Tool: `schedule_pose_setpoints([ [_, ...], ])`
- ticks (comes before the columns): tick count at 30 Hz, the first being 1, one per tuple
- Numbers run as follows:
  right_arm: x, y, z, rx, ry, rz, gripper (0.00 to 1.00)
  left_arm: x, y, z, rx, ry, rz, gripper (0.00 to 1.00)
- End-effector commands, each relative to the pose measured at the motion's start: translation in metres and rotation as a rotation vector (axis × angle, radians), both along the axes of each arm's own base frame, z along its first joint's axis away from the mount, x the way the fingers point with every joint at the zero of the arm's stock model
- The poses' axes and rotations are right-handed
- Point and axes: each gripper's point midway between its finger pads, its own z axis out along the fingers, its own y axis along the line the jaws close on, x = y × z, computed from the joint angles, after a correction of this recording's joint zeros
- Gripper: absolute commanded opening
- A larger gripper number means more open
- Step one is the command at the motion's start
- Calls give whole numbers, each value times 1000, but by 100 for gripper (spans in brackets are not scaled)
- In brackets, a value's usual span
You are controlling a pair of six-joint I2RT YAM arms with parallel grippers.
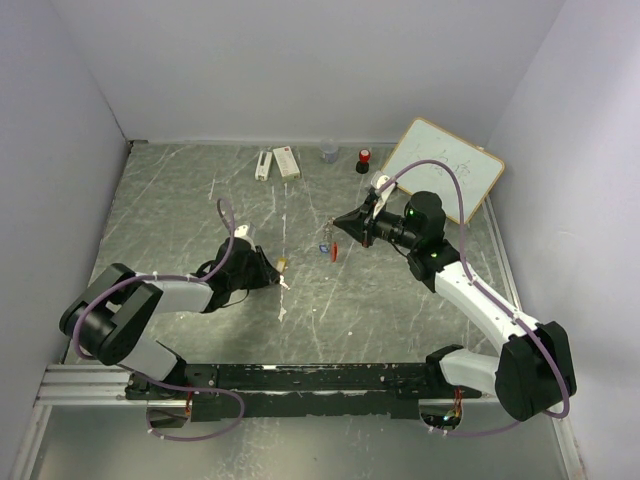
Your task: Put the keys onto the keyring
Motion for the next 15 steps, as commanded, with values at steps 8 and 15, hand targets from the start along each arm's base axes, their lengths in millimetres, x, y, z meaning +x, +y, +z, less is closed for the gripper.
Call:
schedule_pose_setpoints([
  [8, 2, -2, 0, -2, -16, -10, 0, -1, 10, -8, 55, 10, 12, 10],
  [15, 0, -1, 1, -9, -10, 5, 0, 10, 8, 22, 50, -132, -21, 7],
])
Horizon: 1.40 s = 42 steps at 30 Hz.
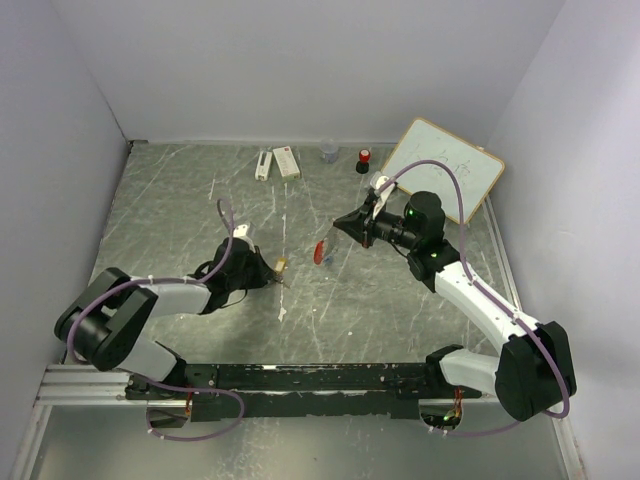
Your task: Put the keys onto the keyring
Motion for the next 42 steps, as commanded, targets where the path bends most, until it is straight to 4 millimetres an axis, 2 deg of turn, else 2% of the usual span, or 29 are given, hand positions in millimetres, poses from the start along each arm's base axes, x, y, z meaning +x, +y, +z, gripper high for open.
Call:
schedule_pose_setpoints([
  [1, -1, 0, 3, -5, -11, 12, 0, 12, 3, 30, 13, -144, -22, 7],
  [10, -8, 8, 6, -26, -13, 62, 0, 38, -7, 123, 49, -481, -130, 7],
  [15, -13, 13, 7, -36, -23, 82, 0, 37, -21, 157, 71, -689, -275, 6],
  [19, -16, 17, 8, -48, -22, 91, 0, 32, -26, 176, 76, -809, -339, 7],
  [25, -13, 25, 11, -66, -9, 63, 0, 22, -31, 194, 101, -959, -417, 7],
  [28, -16, 40, 11, -67, 17, 62, 0, 22, -31, 198, 130, -1003, -424, 7],
  [33, -12, 53, 11, -55, 48, 28, 0, 18, -36, 202, 193, -1071, -467, 7],
  [42, -1, 60, 17, -41, 68, -12, 0, 7, -54, 203, 273, -1158, -568, 7],
])
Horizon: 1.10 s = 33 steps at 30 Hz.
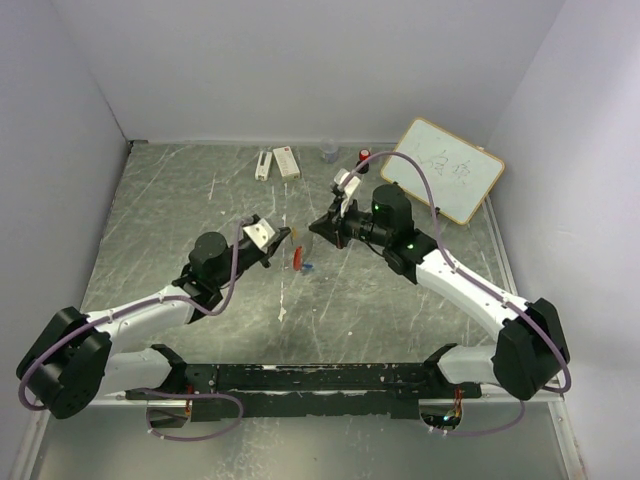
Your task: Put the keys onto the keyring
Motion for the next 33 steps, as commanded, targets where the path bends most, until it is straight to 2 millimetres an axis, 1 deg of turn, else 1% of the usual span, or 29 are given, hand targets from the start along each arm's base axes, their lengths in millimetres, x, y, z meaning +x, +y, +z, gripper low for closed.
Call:
schedule_pose_setpoints([
  [1, 11, 6, 26, 36, -36, -32, 0, -8, -12, 18, 35, -129, -56, 7],
  [8, 15, 10, 27, 36, -28, -37, 0, -11, -19, 19, 82, -168, -66, 7],
  [19, 14, 15, 22, 24, -11, -35, 0, -9, -27, 20, 144, -230, -16, 7],
  [28, 8, 16, 18, 18, -6, -27, 0, -4, -21, 26, 156, -258, 64, 7],
  [33, 6, 15, 18, 15, -5, -25, 0, -2, -19, 26, 159, -260, 87, 7],
])
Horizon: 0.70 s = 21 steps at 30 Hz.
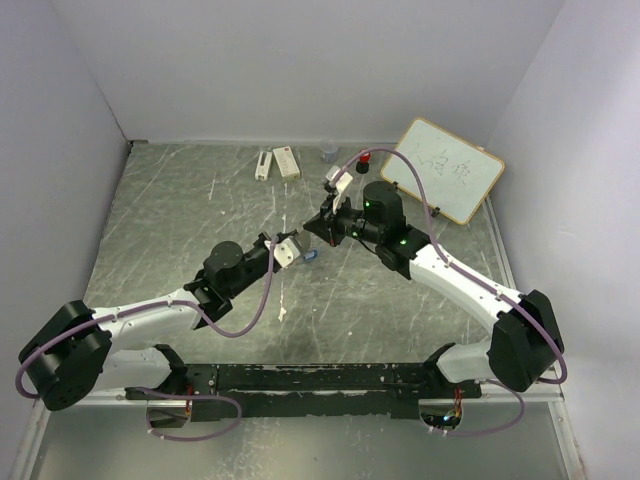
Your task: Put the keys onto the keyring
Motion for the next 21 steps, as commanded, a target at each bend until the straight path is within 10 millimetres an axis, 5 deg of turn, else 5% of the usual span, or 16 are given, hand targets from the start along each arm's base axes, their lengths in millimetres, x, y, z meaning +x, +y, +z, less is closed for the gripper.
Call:
schedule_pose_setpoints([
  [1, -2, 2, 17, 28, -37, 1, 0, 7, -1, 25, -40, -61, 43, 7],
  [21, -4, 2, 14, 19, -36, 3, 0, 6, -3, 28, -51, -85, 48, 7],
])
